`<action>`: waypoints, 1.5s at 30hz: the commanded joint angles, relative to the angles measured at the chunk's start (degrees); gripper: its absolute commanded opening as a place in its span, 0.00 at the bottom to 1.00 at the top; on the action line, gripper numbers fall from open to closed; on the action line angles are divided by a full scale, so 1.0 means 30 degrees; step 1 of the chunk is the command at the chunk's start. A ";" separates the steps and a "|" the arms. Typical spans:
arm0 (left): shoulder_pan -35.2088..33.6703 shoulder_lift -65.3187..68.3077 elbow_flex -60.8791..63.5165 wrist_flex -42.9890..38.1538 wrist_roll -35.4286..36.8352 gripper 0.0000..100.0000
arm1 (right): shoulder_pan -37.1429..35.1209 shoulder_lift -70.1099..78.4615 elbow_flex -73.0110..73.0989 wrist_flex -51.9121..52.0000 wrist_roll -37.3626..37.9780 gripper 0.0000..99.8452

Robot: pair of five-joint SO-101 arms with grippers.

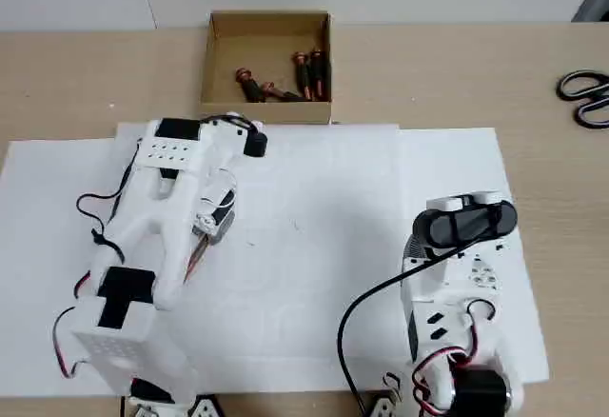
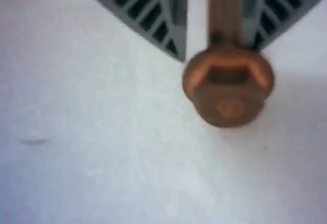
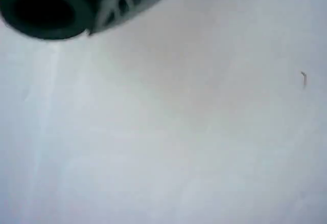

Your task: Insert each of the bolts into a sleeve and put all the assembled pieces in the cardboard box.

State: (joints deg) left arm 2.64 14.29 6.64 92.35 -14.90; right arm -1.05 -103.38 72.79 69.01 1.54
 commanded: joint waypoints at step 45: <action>-0.0469 -0.3136 -0.5553 0.2667 0.0352 0.00 | 0.0044 -0.0161 -0.3458 0.1421 -0.0117 0.00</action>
State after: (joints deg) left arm 0.53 14.29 -5.67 98.33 -14.20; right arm -1.05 -103.38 65.93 71.38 1.54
